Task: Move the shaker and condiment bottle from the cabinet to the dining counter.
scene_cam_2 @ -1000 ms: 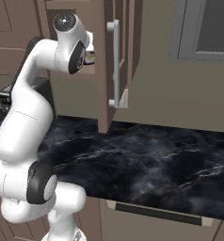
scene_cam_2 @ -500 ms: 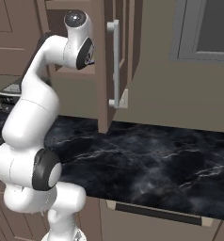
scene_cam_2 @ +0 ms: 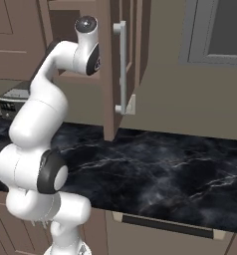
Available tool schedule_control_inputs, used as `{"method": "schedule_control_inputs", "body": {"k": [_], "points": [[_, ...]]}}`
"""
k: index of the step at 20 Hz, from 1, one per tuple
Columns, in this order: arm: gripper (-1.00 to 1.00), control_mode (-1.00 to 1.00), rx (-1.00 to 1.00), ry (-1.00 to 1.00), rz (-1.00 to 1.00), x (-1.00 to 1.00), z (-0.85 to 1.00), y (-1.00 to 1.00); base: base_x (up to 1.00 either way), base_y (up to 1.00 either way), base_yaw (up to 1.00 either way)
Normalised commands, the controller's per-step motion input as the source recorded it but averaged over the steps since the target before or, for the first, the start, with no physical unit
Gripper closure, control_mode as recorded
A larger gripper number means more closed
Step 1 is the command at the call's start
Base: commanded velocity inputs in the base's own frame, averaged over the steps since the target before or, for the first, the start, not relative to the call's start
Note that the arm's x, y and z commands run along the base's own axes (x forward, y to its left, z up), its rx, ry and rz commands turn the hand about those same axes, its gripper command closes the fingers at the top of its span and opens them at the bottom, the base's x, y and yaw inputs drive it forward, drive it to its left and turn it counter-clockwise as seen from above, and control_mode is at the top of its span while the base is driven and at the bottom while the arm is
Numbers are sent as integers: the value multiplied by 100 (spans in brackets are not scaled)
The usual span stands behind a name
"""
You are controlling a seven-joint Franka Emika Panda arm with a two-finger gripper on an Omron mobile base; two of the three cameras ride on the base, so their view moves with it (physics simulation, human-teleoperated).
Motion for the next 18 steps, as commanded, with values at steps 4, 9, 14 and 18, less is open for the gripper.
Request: {"method": "schedule_control_inputs", "body": {"k": [4, 9, 14, 18], "points": [[-100, -100, -1, 0, 0, 26, -6, 0, 0, 0, 0], [-100, -100, 0, 0, 0, 29, -3, -1, 0, 0, 0], [-100, -100, 0, 0, 0, 26, -1, -4, 0, 0, 0], [-100, -100, 0, 0, 0, 14, 0, -13, 0, 0, 0]]}}
